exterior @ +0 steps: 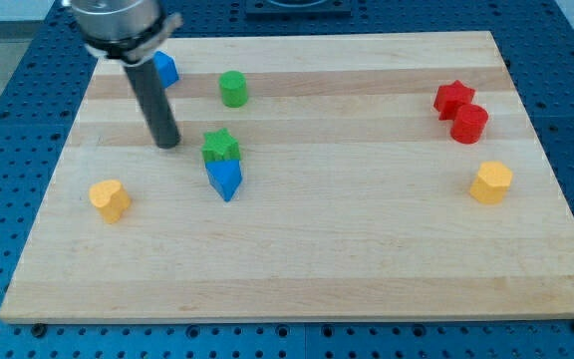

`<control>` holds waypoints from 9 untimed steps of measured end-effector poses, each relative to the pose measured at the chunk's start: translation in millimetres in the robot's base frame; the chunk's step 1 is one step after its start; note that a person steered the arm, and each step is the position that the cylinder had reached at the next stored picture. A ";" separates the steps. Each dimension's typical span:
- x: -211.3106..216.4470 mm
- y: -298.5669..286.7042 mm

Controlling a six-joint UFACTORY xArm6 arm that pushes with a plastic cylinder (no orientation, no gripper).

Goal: Separate the green star from the blue triangle

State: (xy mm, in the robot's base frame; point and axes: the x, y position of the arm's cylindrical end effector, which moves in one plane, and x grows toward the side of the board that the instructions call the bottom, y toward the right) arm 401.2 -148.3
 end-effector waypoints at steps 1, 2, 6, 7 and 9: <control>0.0 58.0; 1.0 89.1; 26.7 -20.5; 40.2 9.6; 12.2 136.7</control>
State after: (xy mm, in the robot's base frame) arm 413.4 -11.6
